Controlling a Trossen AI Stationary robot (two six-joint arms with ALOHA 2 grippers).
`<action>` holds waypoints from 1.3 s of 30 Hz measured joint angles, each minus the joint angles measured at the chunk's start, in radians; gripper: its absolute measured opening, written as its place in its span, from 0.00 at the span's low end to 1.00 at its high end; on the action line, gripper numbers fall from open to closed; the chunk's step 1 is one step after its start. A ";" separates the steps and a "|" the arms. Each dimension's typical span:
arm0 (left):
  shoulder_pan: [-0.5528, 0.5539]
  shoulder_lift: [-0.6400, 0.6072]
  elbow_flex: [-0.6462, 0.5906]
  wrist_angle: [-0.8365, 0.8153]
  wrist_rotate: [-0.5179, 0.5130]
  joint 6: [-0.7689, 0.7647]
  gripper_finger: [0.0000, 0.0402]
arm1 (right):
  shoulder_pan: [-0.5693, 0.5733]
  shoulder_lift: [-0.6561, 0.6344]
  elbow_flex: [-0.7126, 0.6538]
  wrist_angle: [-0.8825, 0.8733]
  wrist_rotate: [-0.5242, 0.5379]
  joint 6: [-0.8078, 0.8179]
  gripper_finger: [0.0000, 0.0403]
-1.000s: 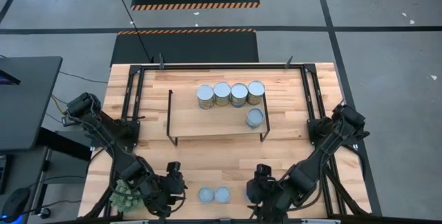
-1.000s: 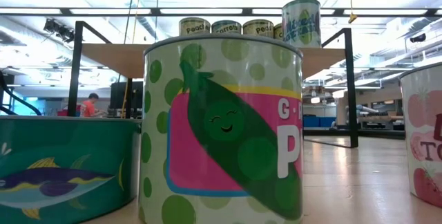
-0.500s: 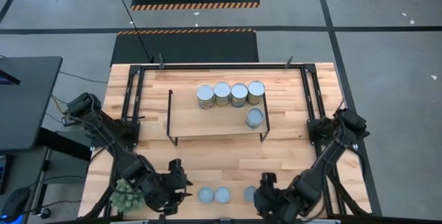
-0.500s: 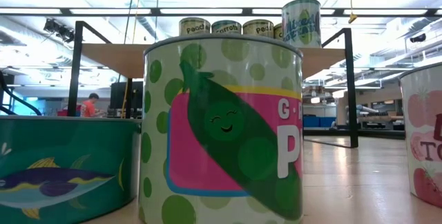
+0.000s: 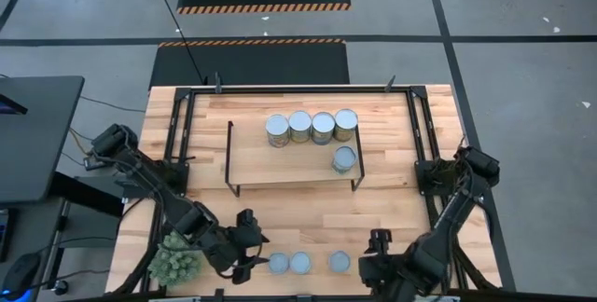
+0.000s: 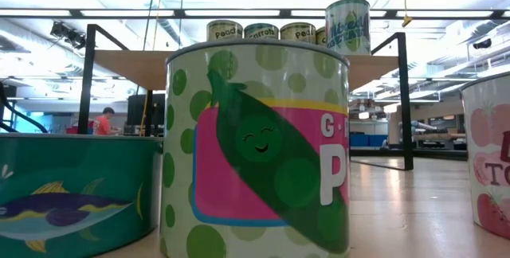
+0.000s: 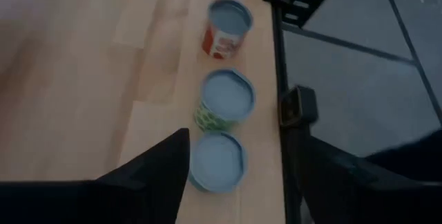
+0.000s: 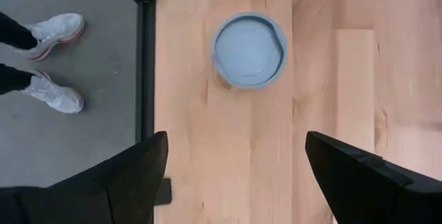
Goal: Pick and place cans onto a shelf
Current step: Put the canned diced tomatoes on the shelf
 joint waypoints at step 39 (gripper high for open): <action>0.045 0.001 0.075 -0.032 0.039 0.101 0.58 | 0.076 -0.170 -0.342 0.283 0.109 -0.060 0.86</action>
